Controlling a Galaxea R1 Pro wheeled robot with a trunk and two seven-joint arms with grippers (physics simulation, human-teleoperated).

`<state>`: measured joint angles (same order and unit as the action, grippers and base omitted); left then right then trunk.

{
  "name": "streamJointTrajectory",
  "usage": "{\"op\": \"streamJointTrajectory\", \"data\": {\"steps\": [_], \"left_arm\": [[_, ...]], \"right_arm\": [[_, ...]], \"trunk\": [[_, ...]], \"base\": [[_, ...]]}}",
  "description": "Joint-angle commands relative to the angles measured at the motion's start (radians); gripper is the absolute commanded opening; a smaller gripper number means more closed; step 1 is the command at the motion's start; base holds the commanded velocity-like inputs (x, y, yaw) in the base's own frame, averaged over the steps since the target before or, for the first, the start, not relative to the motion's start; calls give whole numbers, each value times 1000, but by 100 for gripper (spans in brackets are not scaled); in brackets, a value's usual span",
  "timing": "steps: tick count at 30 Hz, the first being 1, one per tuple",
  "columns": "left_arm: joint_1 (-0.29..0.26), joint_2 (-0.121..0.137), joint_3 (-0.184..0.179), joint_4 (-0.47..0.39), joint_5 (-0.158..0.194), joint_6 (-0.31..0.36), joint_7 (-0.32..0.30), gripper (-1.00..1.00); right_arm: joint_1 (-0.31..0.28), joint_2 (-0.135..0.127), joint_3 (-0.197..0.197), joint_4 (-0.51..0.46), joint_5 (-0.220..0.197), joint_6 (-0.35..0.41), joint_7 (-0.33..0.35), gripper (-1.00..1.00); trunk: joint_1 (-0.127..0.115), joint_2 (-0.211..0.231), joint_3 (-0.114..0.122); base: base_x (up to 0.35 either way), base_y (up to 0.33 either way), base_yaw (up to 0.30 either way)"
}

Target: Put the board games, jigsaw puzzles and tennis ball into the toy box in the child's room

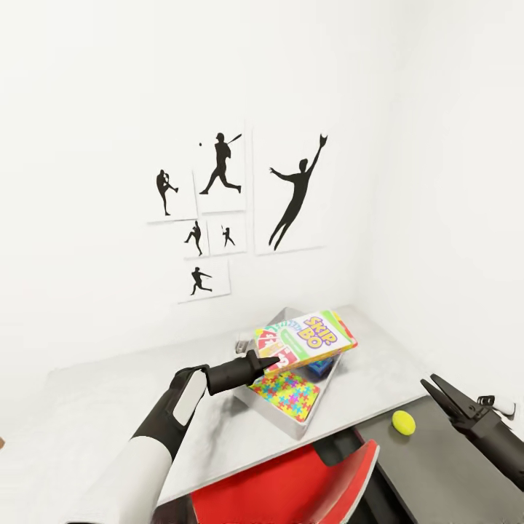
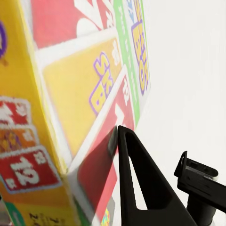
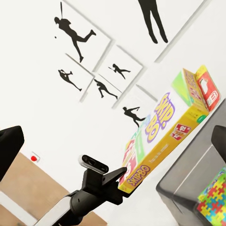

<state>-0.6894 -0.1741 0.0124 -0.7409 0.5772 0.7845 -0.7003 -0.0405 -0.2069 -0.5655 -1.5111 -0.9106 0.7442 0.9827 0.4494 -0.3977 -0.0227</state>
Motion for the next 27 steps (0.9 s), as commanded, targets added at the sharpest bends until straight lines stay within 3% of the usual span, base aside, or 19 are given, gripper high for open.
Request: {"op": "streamJointTrajectory", "data": {"steps": [1,12,15,17,20,24,27], "left_arm": [[-1,0,1,0,3,5,-1,-100],[-2,0,1,0,5,2,0,-100],[-2,0,1,-2,24,-20,1,-100],[-3,0,1,-3,60,-55,8,-100],[-3,0,-2,-3,163,-138,86,-100],[-3,0,-28,-4,248,-171,217,-100],[-3,0,-62,-4,323,-182,259,-100]], "right_arm": [[-1,0,-1,0,-4,6,1,100],[-1,0,-1,0,-4,6,1,100],[-1,0,-1,0,-4,6,1,100],[-1,0,-1,0,-4,6,1,100],[-1,0,-1,0,-4,6,1,100],[-1,0,-1,0,-3,6,1,100],[-1,0,-1,0,-2,6,1,100]], "trunk": [[1,-2,-2],[1,-2,-2],[1,-2,-2],[1,-2,-2],[1,-2,-2],[1,-2,-2],[1,-2,-2]], "base": [[-37,-9,0],[-106,-80,0],[-15,-14,0],[-6,-6,0],[-2,-2,0],[0,0,0],[0,0,0]]}}
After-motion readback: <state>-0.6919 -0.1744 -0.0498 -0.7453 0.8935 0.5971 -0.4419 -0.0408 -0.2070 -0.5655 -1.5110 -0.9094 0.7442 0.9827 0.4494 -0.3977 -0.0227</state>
